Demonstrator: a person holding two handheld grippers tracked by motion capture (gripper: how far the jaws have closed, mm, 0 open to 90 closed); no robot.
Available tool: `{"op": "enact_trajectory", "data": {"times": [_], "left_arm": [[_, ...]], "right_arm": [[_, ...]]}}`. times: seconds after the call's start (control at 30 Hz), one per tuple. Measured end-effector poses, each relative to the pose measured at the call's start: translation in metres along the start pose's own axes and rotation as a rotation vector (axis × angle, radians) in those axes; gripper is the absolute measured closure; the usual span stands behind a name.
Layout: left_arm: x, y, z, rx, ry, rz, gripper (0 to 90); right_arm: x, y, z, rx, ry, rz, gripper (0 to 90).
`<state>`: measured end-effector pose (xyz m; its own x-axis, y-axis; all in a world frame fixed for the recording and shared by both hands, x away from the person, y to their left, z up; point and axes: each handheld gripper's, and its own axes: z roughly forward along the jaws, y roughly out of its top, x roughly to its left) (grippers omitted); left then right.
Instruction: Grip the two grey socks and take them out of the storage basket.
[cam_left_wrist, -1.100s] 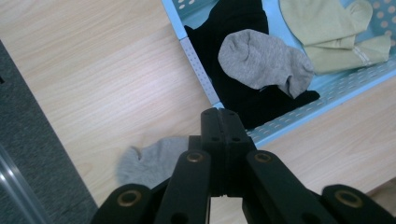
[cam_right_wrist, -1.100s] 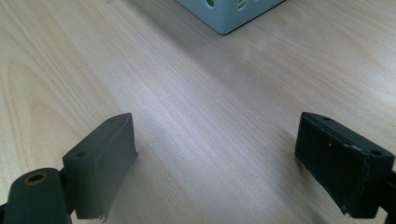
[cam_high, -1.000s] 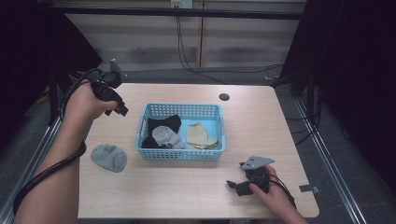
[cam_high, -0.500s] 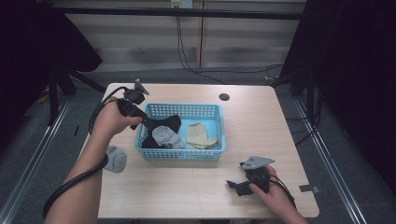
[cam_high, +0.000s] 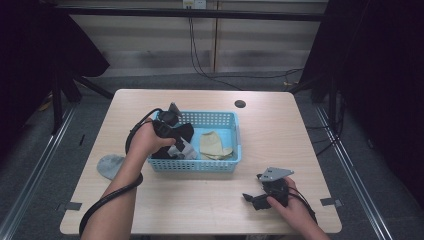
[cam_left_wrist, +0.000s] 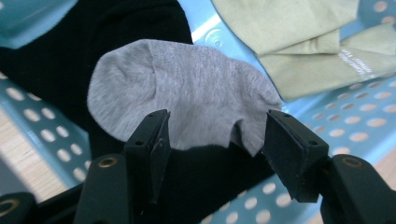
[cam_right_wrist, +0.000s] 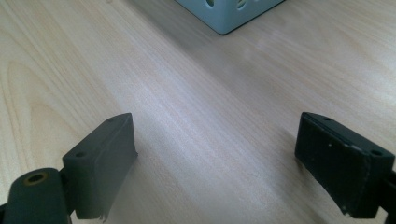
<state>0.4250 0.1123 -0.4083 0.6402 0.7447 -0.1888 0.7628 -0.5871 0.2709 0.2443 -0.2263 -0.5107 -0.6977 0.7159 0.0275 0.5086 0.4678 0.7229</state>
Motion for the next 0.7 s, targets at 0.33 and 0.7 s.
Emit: {"op": "enact_trajectory", "data": {"times": [0.33, 0.7], "left_arm": [[-0.002, 0.002, 0.030, 0.056, -0.002, -0.002, 41.6], [0.005, -0.002, 0.039, 0.113, 0.013, -0.006, 69.2]], "right_arm": [[0.000, 0.000, 0.000, -0.001, 0.000, -0.003, 11.7], [0.000, 0.000, 0.000, 0.000, -0.001, -0.002, 11.7]]}}
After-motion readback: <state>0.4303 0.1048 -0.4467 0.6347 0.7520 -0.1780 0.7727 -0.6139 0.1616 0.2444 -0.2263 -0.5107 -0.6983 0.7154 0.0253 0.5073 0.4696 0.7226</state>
